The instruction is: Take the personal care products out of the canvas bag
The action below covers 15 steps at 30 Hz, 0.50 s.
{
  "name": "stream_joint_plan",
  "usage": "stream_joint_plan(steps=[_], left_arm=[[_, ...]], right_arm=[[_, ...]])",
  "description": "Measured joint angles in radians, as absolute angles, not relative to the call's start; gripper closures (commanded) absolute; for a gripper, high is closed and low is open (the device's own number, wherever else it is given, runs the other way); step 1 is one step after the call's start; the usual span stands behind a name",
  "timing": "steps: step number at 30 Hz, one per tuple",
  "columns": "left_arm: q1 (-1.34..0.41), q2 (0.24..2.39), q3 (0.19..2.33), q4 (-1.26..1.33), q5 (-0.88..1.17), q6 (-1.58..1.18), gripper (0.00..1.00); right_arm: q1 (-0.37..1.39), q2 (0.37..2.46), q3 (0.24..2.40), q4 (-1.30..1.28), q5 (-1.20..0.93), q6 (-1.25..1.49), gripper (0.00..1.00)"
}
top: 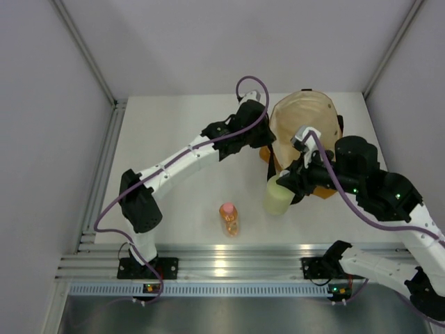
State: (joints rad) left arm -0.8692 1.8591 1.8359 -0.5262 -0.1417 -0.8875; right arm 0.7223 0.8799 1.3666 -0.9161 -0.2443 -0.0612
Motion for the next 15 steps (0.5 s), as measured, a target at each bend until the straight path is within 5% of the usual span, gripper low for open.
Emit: stream_joint_plan(steps=[15], left_arm=[[-0.869,1.875,1.853,-0.526,-0.135,-0.87,1.0]], right_arm=[[0.913,0.905,0.96,-0.492,-0.252,-0.182,1.0]])
